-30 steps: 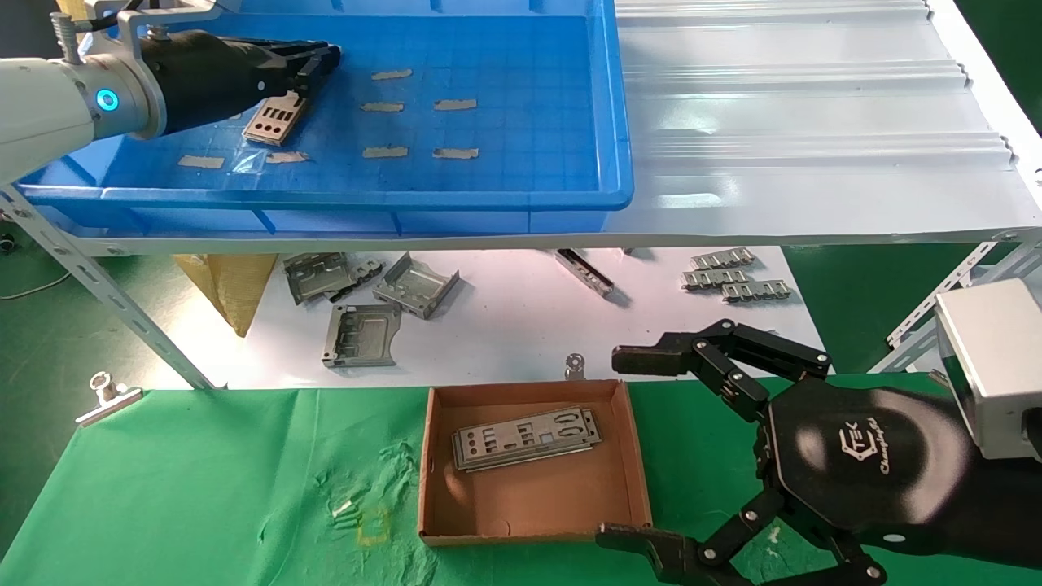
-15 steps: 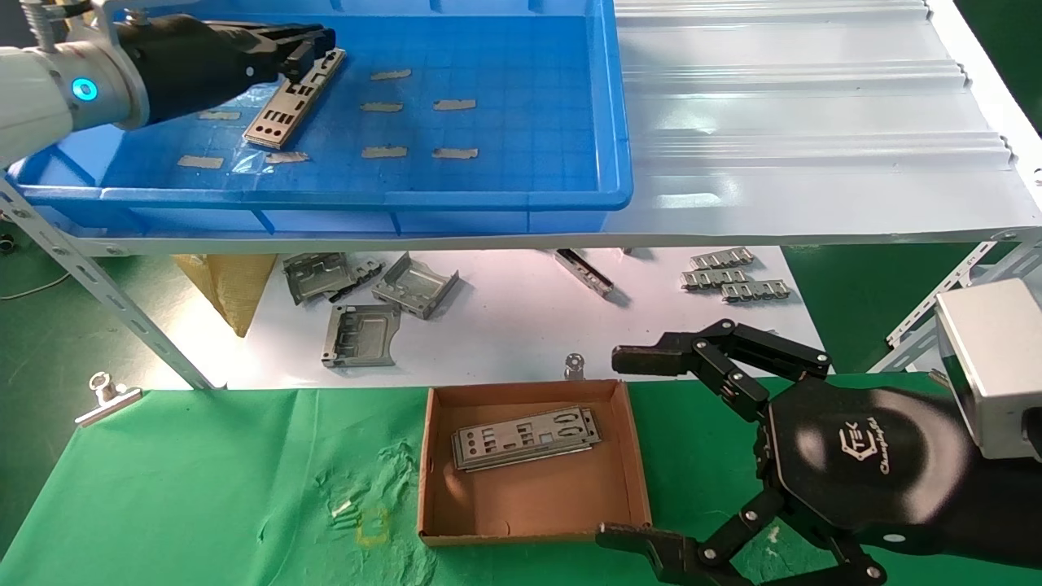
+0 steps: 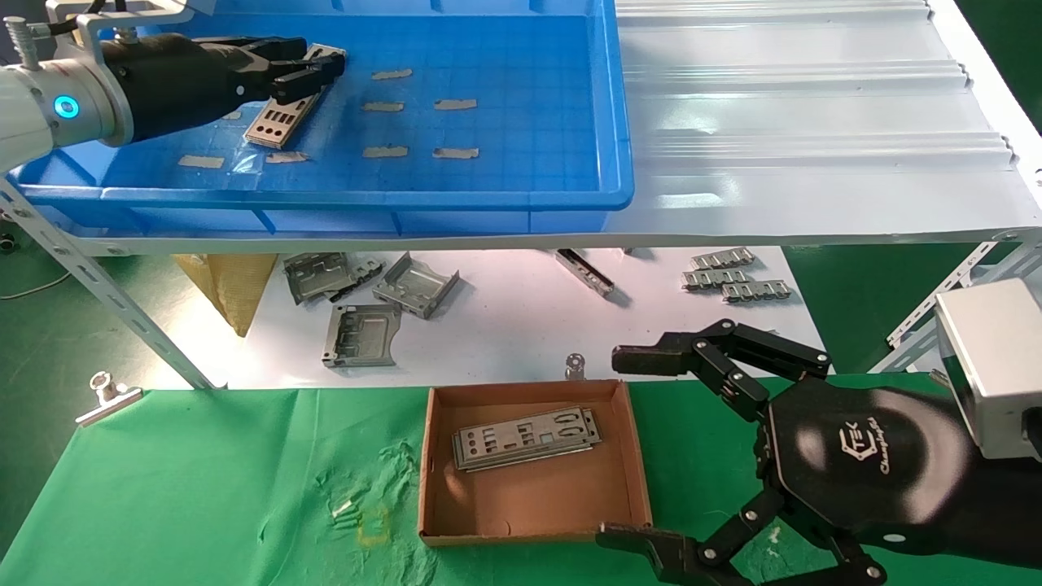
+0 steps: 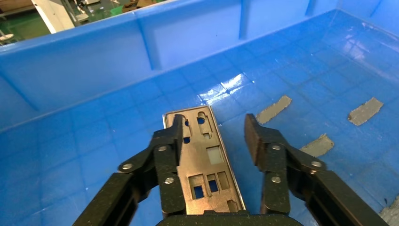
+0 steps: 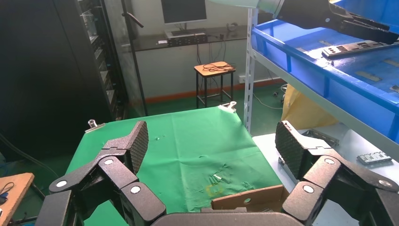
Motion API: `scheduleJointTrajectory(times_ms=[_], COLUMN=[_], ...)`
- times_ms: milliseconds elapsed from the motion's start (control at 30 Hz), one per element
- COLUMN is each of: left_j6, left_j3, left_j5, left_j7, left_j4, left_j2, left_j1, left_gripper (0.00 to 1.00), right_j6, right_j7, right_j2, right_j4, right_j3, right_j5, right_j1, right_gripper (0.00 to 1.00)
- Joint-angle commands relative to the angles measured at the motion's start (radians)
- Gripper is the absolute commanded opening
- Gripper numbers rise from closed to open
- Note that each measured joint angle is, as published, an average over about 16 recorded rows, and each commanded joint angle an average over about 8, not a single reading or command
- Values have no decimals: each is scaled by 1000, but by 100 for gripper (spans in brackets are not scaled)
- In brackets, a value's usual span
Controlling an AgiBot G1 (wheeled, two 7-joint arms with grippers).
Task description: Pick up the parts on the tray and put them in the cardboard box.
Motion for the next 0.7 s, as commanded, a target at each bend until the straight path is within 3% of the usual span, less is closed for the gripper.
scheduleJointTrajectory(times_ms=[33,100,133,333,400,700], left_j6=[1,-9,-14,-42,-47,-57], left_j3=[1,2,2,0,-1,-8], left_j5=[2,3,3,1,-1,-11], left_j7=[1,4,6,10,9,1], left_j4=[2,2,2,5,6,10], left_j2=[0,2,2,6,7,11], left_j1=[1,2,3,6,7,12], left_gripper=[100,96,89,16,1,0], right_j6=[0,0,0,0,0,0], right_j7=[0,0,0,0,0,0], right_j2=[0,0,0,0,0,0], right_j4=[0,0,0,0,0,0], right_j3=[0,0,0,0,0,0], right_j5=[0,0,0,0,0,0], right_j1=[0,0,0,0,0,0], right_gripper=[100,100,100,100,100,100])
